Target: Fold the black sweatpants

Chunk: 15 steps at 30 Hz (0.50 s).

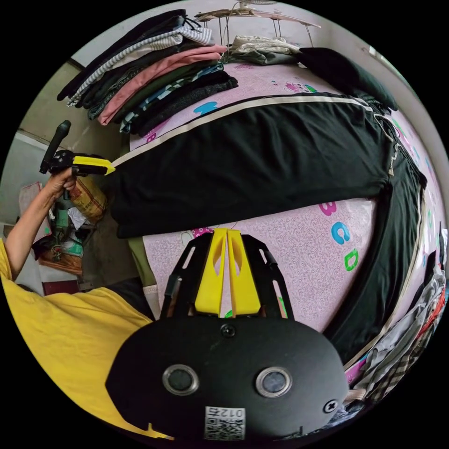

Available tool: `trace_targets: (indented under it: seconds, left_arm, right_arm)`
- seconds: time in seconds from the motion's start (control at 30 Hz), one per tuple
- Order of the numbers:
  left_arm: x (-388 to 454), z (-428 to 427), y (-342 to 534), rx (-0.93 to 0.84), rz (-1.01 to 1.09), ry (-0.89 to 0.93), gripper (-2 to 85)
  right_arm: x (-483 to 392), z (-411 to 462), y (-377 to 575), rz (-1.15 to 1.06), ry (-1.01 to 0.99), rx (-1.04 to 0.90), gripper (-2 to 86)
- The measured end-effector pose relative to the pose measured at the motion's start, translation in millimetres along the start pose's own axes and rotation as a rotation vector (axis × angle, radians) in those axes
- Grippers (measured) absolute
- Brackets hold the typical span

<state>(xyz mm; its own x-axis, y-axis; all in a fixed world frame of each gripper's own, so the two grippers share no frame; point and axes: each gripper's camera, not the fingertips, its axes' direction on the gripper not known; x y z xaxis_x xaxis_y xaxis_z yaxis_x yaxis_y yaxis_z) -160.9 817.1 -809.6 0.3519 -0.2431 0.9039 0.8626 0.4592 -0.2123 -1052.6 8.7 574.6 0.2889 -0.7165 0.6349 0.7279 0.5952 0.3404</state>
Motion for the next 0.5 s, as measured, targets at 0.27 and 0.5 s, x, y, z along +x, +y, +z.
trace_targets:
  seconds: [0.27, 0.5]
  left_arm:
    - [40, -25, 1, 0.081, 0.223, 0.169, 1.0]
    - [33, -25, -13, 0.096, 0.325, 0.341, 0.9]
  right_arm:
    - [57, -50, -55, 0.225, -0.044, 0.139, 0.9]
    - [124, -96, -186, 0.437, 0.023, 0.265, 4.5]
